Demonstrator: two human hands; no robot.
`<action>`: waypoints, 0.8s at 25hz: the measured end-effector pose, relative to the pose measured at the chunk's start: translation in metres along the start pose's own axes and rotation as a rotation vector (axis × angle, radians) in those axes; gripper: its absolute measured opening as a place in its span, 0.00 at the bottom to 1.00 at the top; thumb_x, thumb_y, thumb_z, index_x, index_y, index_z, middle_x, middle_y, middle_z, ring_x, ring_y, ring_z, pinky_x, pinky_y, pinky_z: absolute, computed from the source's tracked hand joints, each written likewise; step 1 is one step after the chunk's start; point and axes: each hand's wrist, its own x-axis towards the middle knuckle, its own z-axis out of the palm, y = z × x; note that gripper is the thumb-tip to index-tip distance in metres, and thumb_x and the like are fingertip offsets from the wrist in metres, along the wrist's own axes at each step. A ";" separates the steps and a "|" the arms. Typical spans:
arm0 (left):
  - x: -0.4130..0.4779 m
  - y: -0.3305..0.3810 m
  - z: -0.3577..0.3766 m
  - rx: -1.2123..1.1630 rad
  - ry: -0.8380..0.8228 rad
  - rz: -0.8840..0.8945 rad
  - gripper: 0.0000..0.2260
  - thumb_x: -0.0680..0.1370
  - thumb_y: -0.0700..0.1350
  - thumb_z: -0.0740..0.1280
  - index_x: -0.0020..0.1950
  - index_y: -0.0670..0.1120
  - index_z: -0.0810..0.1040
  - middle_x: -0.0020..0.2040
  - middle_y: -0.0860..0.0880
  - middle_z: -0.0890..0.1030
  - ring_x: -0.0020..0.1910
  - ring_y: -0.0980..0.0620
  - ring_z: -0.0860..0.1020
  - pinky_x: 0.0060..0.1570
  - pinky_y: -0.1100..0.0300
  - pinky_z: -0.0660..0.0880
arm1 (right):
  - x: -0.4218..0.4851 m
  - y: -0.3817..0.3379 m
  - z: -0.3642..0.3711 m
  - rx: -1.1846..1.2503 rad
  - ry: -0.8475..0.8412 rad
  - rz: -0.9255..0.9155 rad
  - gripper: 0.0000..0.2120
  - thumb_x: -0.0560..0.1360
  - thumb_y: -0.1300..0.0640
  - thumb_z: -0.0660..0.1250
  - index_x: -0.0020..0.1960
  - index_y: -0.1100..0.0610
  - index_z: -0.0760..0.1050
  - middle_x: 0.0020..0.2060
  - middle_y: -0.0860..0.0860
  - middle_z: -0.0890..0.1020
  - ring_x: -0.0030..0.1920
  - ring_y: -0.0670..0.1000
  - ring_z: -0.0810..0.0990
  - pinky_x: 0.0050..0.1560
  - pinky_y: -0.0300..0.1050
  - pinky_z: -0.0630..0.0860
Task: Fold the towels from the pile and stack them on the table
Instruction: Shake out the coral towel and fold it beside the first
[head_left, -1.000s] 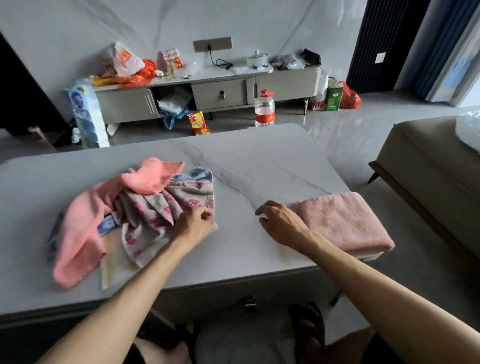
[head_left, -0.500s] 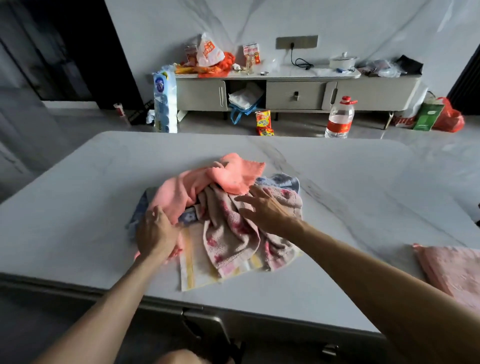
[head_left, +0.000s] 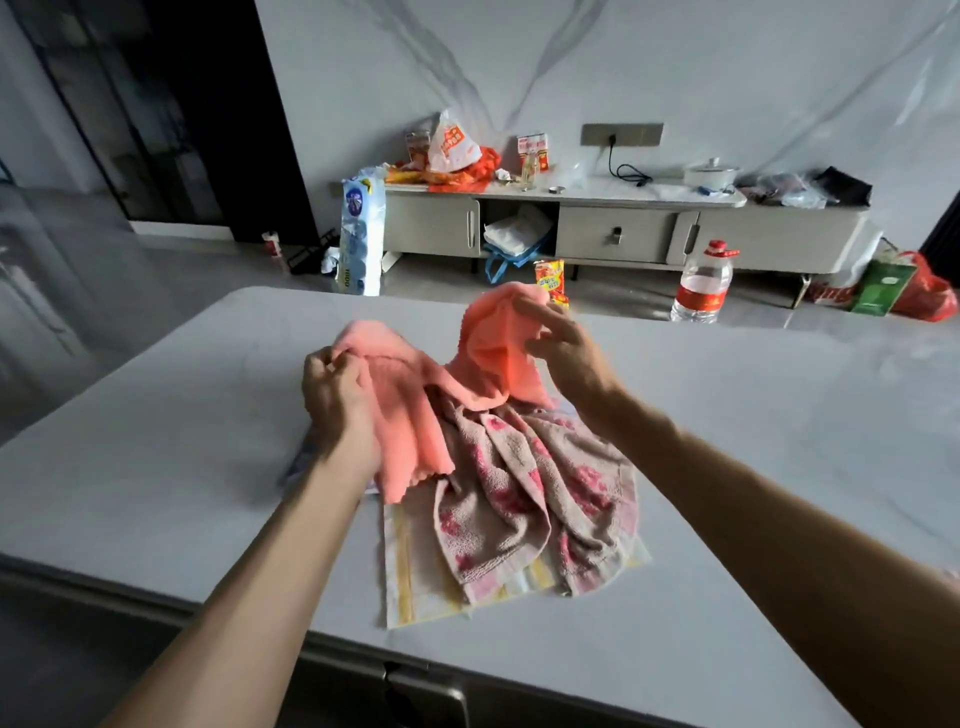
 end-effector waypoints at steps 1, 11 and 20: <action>-0.012 0.019 0.008 -0.112 -0.042 -0.017 0.09 0.77 0.36 0.61 0.41 0.48 0.73 0.37 0.46 0.77 0.38 0.47 0.75 0.40 0.59 0.70 | -0.008 -0.019 -0.014 0.046 0.043 -0.055 0.28 0.74 0.75 0.56 0.69 0.56 0.72 0.59 0.52 0.70 0.56 0.47 0.73 0.55 0.35 0.70; -0.123 0.054 0.038 -0.239 -0.613 -0.284 0.07 0.75 0.46 0.67 0.48 0.43 0.81 0.50 0.40 0.83 0.52 0.42 0.81 0.56 0.52 0.77 | -0.147 -0.059 -0.147 0.135 0.451 -0.210 0.26 0.74 0.68 0.64 0.71 0.55 0.71 0.69 0.50 0.69 0.63 0.47 0.75 0.53 0.31 0.74; -0.175 -0.122 0.057 0.926 -0.743 0.650 0.20 0.67 0.43 0.74 0.57 0.44 0.76 0.56 0.43 0.77 0.58 0.40 0.75 0.59 0.47 0.72 | -0.203 0.147 -0.151 -0.329 0.349 0.517 0.15 0.74 0.53 0.70 0.56 0.60 0.75 0.58 0.56 0.72 0.56 0.57 0.75 0.52 0.47 0.72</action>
